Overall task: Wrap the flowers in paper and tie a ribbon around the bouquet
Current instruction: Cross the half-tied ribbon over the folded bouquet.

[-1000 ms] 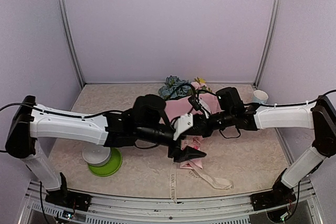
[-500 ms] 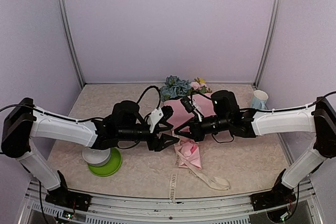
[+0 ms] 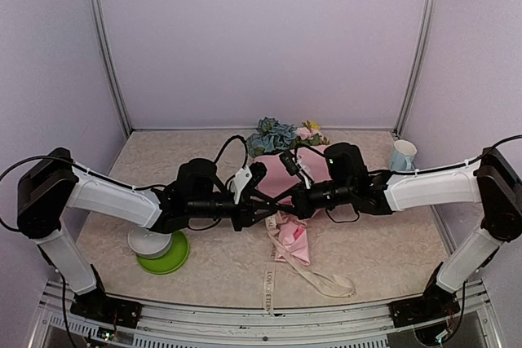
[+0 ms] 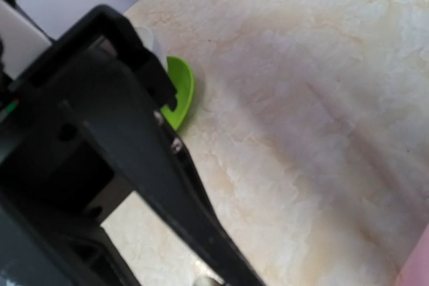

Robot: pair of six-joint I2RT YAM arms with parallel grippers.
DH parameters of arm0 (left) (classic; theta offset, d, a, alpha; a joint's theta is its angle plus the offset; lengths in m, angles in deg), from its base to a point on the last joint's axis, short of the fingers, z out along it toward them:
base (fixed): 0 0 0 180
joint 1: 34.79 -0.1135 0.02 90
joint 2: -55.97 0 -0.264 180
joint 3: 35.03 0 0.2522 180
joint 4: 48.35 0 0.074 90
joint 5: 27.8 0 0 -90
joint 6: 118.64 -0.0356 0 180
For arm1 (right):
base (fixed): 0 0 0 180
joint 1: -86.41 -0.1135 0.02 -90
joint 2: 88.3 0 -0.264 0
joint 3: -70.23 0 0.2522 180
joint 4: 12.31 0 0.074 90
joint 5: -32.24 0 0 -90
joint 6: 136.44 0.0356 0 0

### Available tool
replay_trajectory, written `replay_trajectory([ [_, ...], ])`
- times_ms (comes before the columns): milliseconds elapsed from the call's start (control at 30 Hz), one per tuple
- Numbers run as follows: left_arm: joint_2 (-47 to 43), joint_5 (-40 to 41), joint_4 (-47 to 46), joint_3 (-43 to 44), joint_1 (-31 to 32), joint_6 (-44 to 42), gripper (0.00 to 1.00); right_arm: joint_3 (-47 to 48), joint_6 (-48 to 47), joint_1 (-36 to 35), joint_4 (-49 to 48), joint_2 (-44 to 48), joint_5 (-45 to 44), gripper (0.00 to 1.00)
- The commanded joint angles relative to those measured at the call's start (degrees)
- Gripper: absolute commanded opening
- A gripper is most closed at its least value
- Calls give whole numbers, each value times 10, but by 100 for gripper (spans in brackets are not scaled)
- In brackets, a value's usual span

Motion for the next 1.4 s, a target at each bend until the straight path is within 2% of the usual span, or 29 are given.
replay_trajectory([
  [0, 8, -33, -28, -2, -1, 15, 40, 7, 13, -7, -34, 1, 4, 0],
  [167, -22, -64, -54, -51, -16, 8, 54, 6, -8, -8, -28, 1, 24, 0],
  [233, -32, -85, -60, -63, -21, 4, 55, 15, -35, -8, -17, -3, 58, 0],
  [433, -25, -95, -46, -55, -25, -4, 40, 28, -87, -7, 14, -6, 88, 0],
  [500, -17, -97, -45, -43, -26, 3, 38, 30, -88, -8, 17, -7, 93, 0],
  [667, 3, -83, -36, -17, -29, -10, 42, 31, -93, -7, 19, -7, 95, 0],
  [900, 38, -129, -56, 0, -34, -4, 30, 32, -86, -7, 14, -11, 88, 0],
  [1033, 44, -152, -73, -9, -34, 7, 33, 30, -81, -7, 2, -5, 92, 0],
  [1167, 44, -142, -92, -22, -34, 4, 36, 31, -85, -6, 7, -8, 90, 0],
  [1233, 46, -144, -105, -23, -35, 9, 27, 32, -85, -6, 8, -11, 91, 0],
  [1367, 67, -163, -136, -15, -34, 24, 19, 32, -81, -6, 5, -14, 91, 0],
])
